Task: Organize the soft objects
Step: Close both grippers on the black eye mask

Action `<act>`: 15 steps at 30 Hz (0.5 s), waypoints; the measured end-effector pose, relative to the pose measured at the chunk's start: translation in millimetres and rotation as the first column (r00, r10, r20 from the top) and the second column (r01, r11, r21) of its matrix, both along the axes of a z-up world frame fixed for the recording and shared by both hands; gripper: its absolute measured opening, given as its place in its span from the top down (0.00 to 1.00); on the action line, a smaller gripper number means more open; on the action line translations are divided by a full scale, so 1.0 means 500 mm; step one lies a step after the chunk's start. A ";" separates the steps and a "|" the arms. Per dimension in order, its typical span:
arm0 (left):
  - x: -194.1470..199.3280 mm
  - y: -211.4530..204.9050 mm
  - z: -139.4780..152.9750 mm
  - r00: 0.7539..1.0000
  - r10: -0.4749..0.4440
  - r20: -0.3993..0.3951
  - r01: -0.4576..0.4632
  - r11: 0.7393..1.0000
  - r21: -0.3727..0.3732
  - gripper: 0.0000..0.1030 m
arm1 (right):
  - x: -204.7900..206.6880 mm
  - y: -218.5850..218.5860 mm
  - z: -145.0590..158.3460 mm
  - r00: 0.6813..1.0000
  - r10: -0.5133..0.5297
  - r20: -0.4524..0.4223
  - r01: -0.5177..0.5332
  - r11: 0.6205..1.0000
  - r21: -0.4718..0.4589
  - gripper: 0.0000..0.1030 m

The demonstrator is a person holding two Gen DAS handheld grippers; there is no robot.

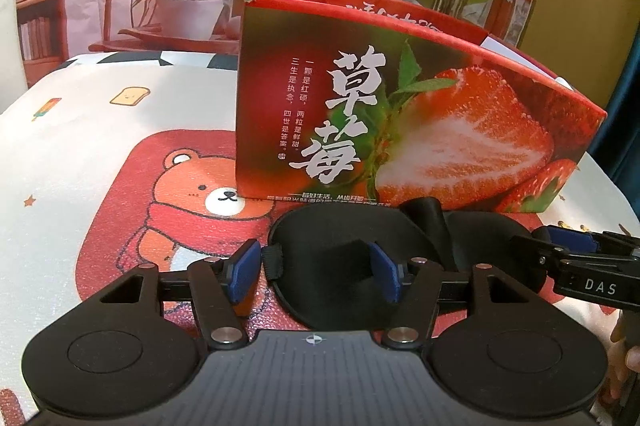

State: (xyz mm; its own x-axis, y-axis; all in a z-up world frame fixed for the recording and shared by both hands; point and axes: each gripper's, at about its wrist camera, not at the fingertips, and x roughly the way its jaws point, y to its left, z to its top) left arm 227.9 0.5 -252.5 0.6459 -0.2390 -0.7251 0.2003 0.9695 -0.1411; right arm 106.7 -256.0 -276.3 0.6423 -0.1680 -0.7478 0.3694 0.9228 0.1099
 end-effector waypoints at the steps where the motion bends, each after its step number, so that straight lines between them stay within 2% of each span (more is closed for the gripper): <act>1: 0.000 0.000 0.000 1.000 0.000 -0.002 0.000 1.000 -0.002 0.38 | 0.001 0.004 -0.001 1.000 0.003 -0.002 -0.003 1.000 -0.004 0.40; 15: -0.005 -0.015 0.002 0.998 -0.044 -0.033 0.043 0.999 -0.027 0.34 | 0.004 0.020 0.002 0.995 0.096 0.012 -0.096 0.995 0.016 0.44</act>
